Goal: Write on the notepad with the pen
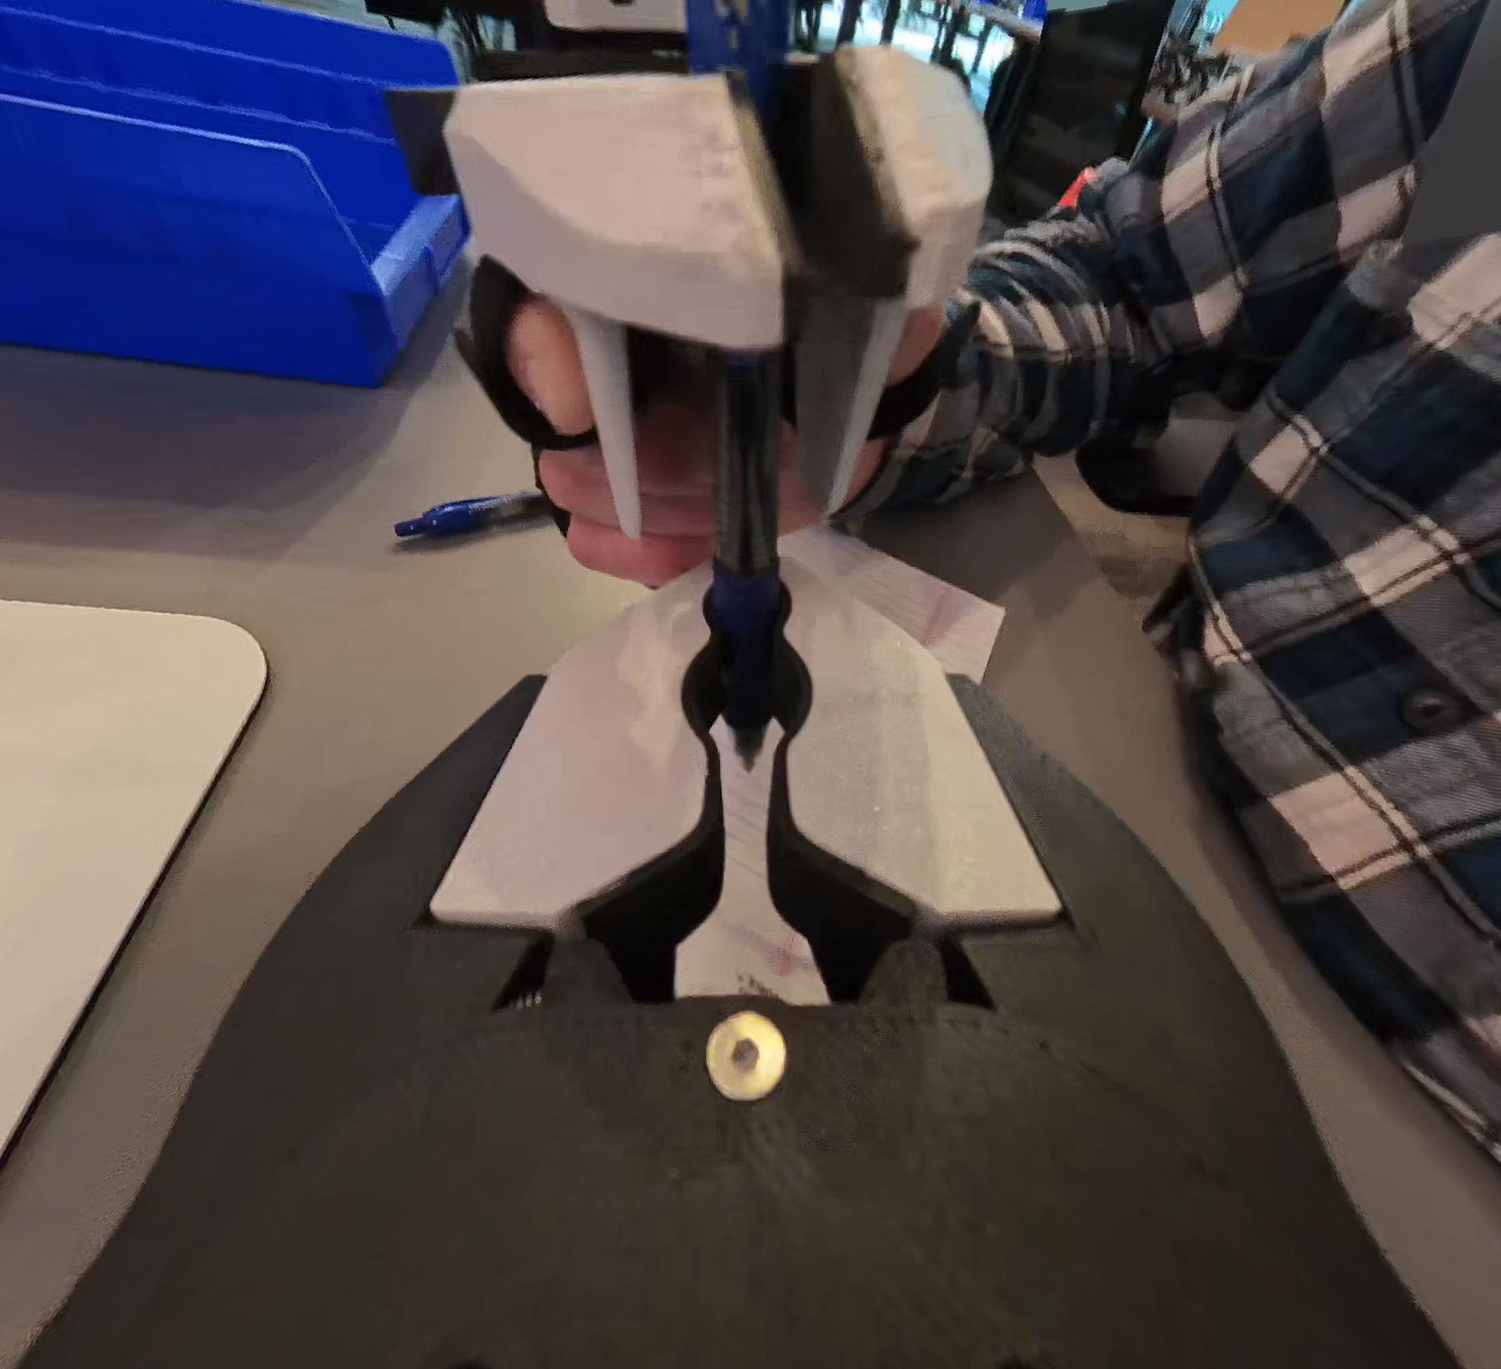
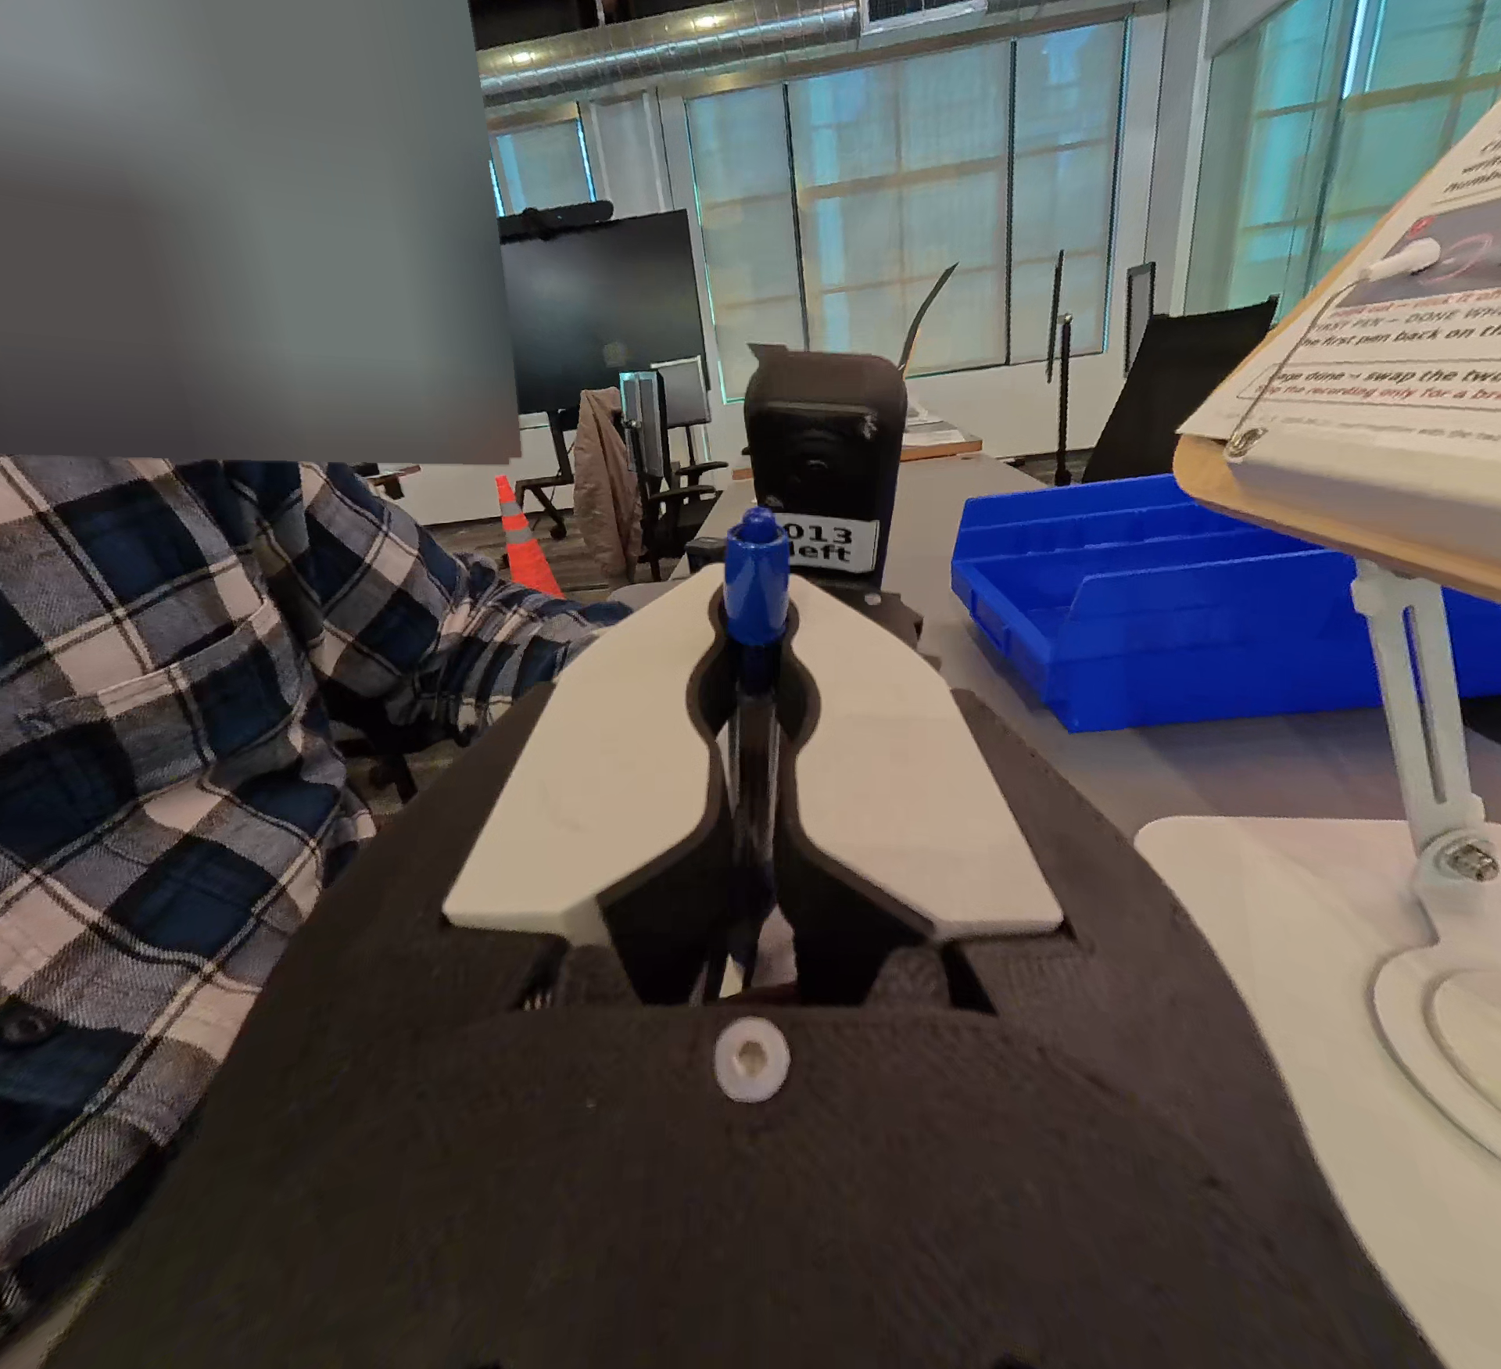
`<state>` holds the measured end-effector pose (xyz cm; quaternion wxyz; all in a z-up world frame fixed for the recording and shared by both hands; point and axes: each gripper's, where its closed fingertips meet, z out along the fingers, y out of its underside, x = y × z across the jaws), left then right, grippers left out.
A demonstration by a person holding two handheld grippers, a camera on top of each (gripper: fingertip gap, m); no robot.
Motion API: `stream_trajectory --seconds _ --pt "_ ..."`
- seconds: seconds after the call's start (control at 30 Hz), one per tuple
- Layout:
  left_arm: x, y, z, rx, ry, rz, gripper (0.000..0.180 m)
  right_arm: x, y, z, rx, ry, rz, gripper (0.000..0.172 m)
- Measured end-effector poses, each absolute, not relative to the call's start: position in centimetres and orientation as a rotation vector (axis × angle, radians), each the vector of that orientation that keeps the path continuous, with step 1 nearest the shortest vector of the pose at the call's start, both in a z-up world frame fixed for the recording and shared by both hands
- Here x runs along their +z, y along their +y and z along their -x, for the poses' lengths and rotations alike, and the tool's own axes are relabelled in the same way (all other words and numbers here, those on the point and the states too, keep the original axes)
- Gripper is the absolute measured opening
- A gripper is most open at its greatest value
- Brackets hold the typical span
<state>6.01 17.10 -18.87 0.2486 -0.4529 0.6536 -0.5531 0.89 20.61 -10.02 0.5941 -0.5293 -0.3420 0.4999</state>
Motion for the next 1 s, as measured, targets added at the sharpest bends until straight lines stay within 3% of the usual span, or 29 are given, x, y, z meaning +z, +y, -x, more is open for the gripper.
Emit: stream_trajectory --seconds 0.17,0.33,0.4,0.87,0.9,0.97,1.0 --pt "-18.6 17.6 -6.6 -1.474 1.722 1.226 0.005 -9.9 20.9 -1.3 1.098 -0.82 1.258 0.005" --pt "-18.3 17.4 -6.6 -1.516 1.706 1.218 0.005 -9.9 21.0 -1.7 1.075 -0.832 1.269 0.022" --pt "-18.7 17.4 -6.8 -1.497 1.712 1.238 0.005 -9.8 20.9 -1.9 1.078 -0.839 1.259 0.007" --pt "-19.4 17.6 -7.0 -1.488 1.714 1.237 0.005 -11.0 20.7 -1.8 1.073 -0.869 1.341 0.006" --pt "-19.3 17.6 -6.8 -1.503 1.735 1.244 0.007 -10.9 20.7 -1.8 1.075 -0.862 1.326 0.006" --pt "-19.4 18.4 -6.0 -1.557 1.745 1.31 0.039 -10.6 20.6 -2.1 1.103 -0.831 1.309 0.005" --pt "-20.1 19.2 -5.5 -1.513 1.772 1.336 0.041 -10.5 20.7 -2.4 1.113 -0.814 1.306 0.006"
